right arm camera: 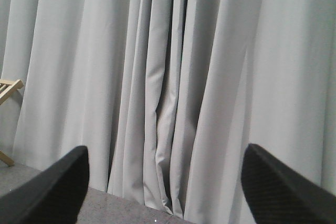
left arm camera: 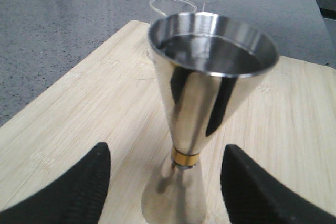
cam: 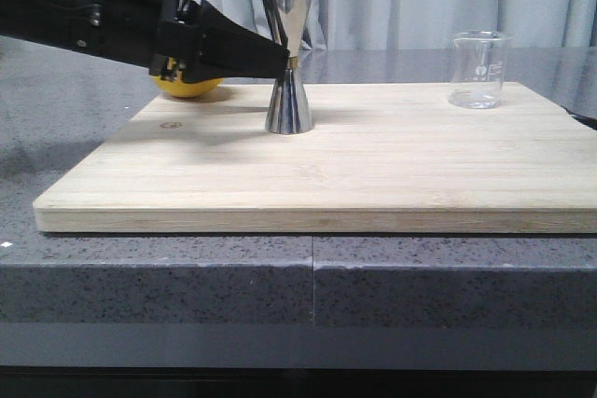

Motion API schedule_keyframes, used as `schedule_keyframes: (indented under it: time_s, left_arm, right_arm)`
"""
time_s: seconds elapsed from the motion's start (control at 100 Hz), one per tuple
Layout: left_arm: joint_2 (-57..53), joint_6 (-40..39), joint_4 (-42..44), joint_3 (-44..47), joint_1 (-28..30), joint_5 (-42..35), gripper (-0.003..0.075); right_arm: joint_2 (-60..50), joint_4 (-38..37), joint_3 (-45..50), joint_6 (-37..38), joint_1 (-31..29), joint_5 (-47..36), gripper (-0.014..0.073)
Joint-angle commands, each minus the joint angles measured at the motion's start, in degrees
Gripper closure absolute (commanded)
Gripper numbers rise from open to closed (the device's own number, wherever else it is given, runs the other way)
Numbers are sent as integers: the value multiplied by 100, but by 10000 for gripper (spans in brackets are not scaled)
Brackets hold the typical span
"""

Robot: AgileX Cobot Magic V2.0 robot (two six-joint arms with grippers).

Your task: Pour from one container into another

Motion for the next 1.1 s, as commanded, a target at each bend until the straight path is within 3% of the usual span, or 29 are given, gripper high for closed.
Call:
schedule_keyframes:
  time_s: [0.0, 0.38, 0.63, 0.73, 0.92, 1.09]
  left_arm:
    - [-421, -249, -118, -138, 101, 481, 288]
    - [-991, -1159, 513, -138, 700, 994, 289]
    - [-1795, -1240, -304, -138, 1520, 609, 289]
    - [-2183, -1240, -853, -138, 1908, -15, 289]
    - [-2906, -1128, -1326, -217, 2384, -2132, 289]
    - [-3358, -1086, -1326, -411, 2420, -3775, 289]
  right_arm:
    - [-111, 93, -146, 0, -13, -394, 60]
    - [-111, 107, -146, 0, -13, -372, 60]
    - [-111, 397, -146, -38, -161, 137, 60]
    - [-111, 483, -146, -174, -308, 299, 60]
    - [-111, 1100, -183, -852, -580, 473, 60]
    - [-111, 2030, -645, -1844, -979, 1586, 60]
